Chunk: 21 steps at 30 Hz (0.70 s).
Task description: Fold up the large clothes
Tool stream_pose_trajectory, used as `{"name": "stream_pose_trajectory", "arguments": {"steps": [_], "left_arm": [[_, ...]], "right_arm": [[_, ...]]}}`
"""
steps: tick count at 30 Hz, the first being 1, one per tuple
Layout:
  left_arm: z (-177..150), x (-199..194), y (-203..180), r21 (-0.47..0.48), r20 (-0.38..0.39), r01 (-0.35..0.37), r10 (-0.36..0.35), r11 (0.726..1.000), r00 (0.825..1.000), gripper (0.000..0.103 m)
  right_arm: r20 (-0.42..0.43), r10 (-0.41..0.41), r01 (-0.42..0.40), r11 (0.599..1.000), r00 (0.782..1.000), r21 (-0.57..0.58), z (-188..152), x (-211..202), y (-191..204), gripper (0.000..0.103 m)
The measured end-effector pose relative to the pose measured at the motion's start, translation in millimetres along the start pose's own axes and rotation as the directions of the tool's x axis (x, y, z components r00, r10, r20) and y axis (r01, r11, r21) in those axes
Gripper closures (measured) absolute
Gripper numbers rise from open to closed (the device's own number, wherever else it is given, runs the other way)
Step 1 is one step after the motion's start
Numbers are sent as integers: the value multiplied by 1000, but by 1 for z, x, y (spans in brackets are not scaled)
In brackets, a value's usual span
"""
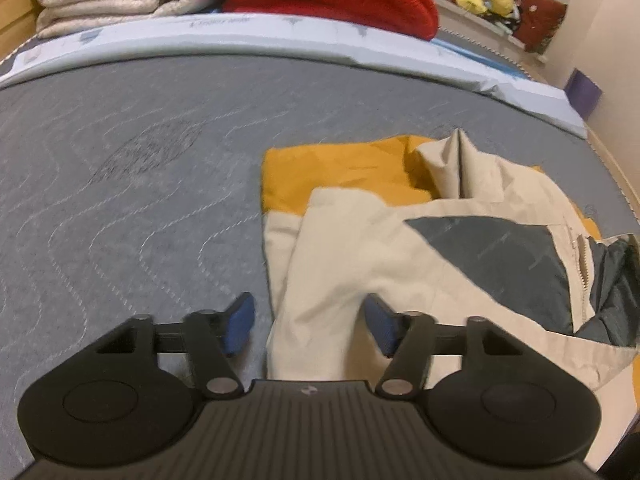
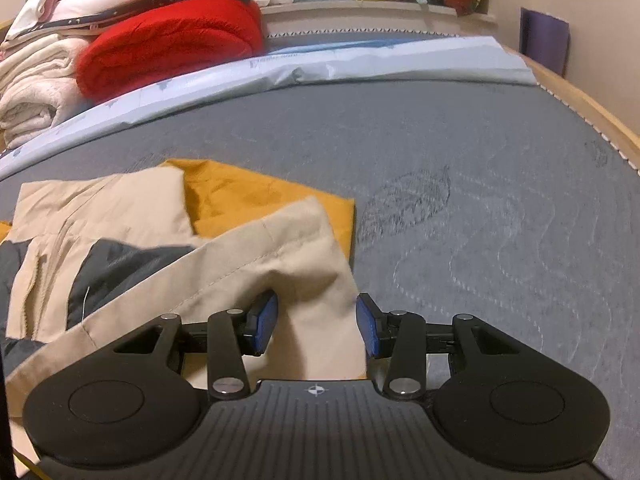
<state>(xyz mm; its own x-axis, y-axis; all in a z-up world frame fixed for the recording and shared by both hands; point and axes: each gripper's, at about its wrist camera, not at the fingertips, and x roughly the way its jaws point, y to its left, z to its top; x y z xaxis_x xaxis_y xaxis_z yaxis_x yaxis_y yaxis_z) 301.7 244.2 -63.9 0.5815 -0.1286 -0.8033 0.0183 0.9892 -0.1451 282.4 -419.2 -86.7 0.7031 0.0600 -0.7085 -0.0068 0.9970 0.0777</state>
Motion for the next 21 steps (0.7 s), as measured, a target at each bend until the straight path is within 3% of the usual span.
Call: {"name": "stream_pose_trajectory", "arguments": {"steps": [3, 4, 5, 6, 7, 9, 12, 14, 17, 19, 21], "left_arm": [[4, 2, 1, 28, 14, 5, -5, 1000, 1000, 92], [6, 1, 2, 28, 24, 9, -9, 1000, 1000, 95], [9, -1, 5, 21, 37, 21, -22, 1000, 999, 96], [11, -4, 6, 16, 54, 30, -31, 999, 998, 99], [14, -7, 7, 12, 74, 41, -42, 999, 996, 99], [20, -15, 10, 4, 116, 65, -65, 998, 991, 101], [27, -27, 14, -8, 183, 107, -104, 994, 978, 102], [34, -35, 20, -34, 238, 142, -130, 989, 963, 102], [47, -48, 35, -112, 347, 201, -151, 973, 926, 102], [56, -46, 46, -192, 391, 220, -131, 956, 911, 101], [64, -33, 50, -268, 378, 166, -55, 949, 924, 96]], "right_arm": [[7, 20, -21, 1000, 1000, 17, 6, 4, -2, 58], [9, 28, -29, 999, 1000, 16, 7, 5, -2, 58], [9, 37, -37, 999, 999, 12, 9, 7, -3, 59], [9, 43, -43, 999, 999, 10, 10, 8, -3, 67], [9, 51, -51, 999, 999, 8, 12, 9, -3, 84], [8, 66, -66, 998, 998, 5, 16, 9, -4, 103], [79, 124, -129, 990, 989, 58, 29, -7, -11, 103], [177, 159, -181, 977, 971, 115, 41, -26, -21, 103], [321, 167, -250, 939, 932, 236, 56, -43, -36, 103], [365, 103, -240, 904, 925, 353, 61, -38, -45, 103], [328, -17, -151, 864, 945, 479, 63, -21, -51, 97]]}}
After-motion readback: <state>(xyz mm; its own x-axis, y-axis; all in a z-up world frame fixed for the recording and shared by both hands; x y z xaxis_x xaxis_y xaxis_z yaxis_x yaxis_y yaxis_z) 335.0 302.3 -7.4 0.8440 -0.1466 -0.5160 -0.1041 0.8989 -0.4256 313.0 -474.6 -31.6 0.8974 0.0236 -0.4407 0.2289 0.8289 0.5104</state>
